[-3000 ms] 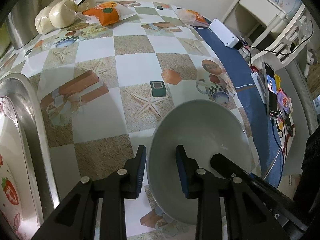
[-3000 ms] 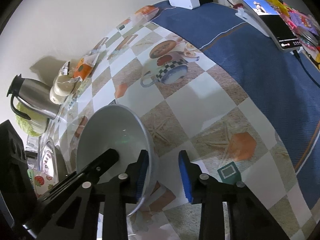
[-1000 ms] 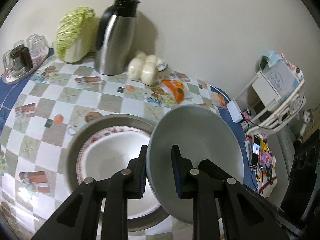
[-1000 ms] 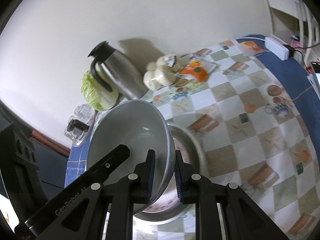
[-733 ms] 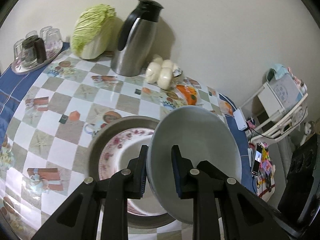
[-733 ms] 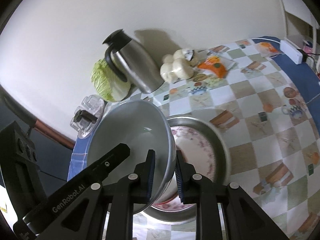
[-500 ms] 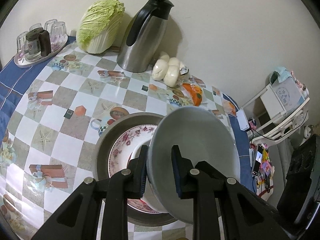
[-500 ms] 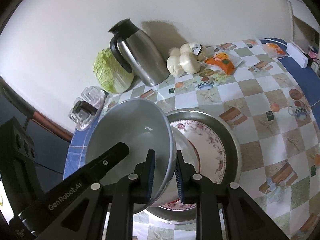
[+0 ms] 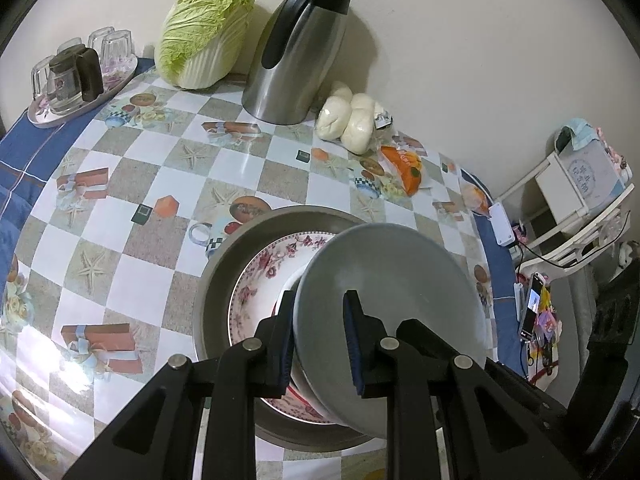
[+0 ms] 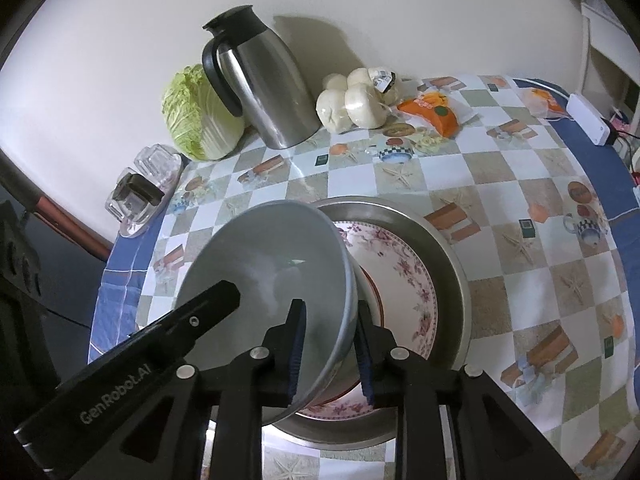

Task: Organize plates and bowls
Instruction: 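Lower the white bowl onto the stacked dishes with both grippers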

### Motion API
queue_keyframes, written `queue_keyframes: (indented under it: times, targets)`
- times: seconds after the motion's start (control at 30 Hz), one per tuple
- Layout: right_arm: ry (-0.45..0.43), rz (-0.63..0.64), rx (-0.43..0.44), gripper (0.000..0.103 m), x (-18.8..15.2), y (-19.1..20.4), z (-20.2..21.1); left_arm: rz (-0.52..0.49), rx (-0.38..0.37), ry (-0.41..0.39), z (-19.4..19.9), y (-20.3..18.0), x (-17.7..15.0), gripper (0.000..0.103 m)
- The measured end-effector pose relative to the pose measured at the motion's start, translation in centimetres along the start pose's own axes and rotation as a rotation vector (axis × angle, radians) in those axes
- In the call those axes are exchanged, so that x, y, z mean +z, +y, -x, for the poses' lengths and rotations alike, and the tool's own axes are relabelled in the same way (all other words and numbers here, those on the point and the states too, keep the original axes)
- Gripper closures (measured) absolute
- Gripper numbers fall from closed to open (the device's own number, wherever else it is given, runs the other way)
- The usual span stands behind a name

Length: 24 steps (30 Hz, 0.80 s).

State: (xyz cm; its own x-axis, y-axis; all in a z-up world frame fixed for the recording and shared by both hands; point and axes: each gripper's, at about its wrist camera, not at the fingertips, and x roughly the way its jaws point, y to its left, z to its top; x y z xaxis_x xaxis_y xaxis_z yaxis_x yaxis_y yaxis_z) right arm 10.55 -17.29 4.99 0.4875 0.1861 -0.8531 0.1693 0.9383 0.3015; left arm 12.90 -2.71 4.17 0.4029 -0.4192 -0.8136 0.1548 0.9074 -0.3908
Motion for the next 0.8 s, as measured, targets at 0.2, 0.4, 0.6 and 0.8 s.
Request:
queue_keyframes:
  times: [0.2, 0.4, 0.6, 0.8]
  targets:
    - [-0.01, -0.018, 0.027, 0.073, 0.2, -0.3, 0.1, 0.008, 0.001, -0.009, 0.0, 0.1, 0.0, 0.081]
    - [-0.026, -0.027, 0.059, 0.06, 0.2, -0.3, 0.3, 0.013, 0.024, -0.049, 0.8, 0.4, 0.4, 0.081]
    - [-0.09, -0.027, 0.066, 0.05, 0.5, -0.1, 1.7, 0.034, 0.027, -0.069, 1.4, 1.0, 0.7, 0.081]
    - [-0.127, -0.069, 0.082, 0.049, 0.8, -1.7, 2.1, 0.06, 0.036, -0.064, 1.5, 1.6, 0.8, 0.077]
